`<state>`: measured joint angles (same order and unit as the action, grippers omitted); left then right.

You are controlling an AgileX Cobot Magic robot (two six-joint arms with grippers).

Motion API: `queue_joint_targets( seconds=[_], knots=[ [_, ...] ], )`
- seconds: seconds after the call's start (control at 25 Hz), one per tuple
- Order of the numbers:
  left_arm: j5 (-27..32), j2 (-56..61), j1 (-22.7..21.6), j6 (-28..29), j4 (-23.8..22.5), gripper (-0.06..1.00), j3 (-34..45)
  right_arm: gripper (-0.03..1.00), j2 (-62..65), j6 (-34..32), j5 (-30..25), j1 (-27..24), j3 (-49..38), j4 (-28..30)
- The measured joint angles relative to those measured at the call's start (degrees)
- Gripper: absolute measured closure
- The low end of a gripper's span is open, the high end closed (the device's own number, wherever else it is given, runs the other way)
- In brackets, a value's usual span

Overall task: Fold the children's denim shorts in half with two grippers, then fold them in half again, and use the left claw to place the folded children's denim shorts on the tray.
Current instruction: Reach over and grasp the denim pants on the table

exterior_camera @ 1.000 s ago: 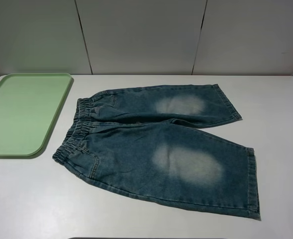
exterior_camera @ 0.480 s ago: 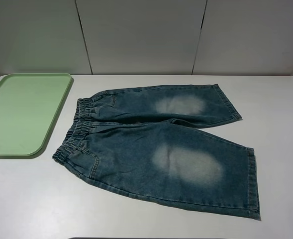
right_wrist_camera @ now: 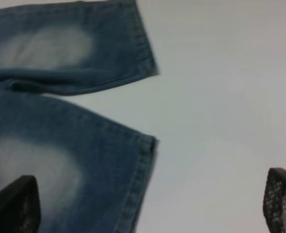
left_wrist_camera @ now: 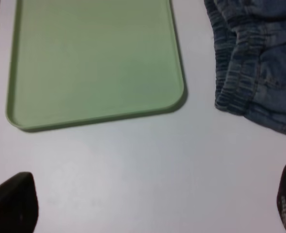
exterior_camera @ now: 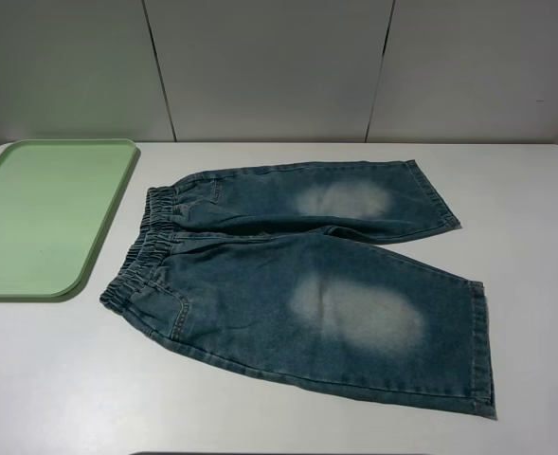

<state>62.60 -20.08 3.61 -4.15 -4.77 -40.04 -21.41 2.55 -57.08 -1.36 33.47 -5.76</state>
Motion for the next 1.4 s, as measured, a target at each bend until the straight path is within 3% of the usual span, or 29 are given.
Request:
queue_joint_targets(
  seconds=[0.36, 0.8, 1.08, 1.4],
  knots=[
    [-0.14, -14.93, 13.51, -0.5, -0.63, -0.04, -4.64, 0.27, -10.19, 3.45, 0.38, 11.35, 0.0, -0.22],
    [0.09, -29.52, 31.67, -1.88, -8.74, -0.04, -4.91, 0.27, -25.06, 4.3, 1.29, 26.6, 0.0, 6.41],
    [0.09, -37.61, 37.59, -7.54, -8.88, -0.04, -4.91, 0.27, -32.08, 10.47, 1.42, 34.98, 0.0, 10.59],
    [-0.1, -47.05, 38.02, -14.93, -8.88, -0.03, -4.91, 0.27, -36.8, 14.34, 4.14, 38.79, 0.18, 14.73]
  ],
)
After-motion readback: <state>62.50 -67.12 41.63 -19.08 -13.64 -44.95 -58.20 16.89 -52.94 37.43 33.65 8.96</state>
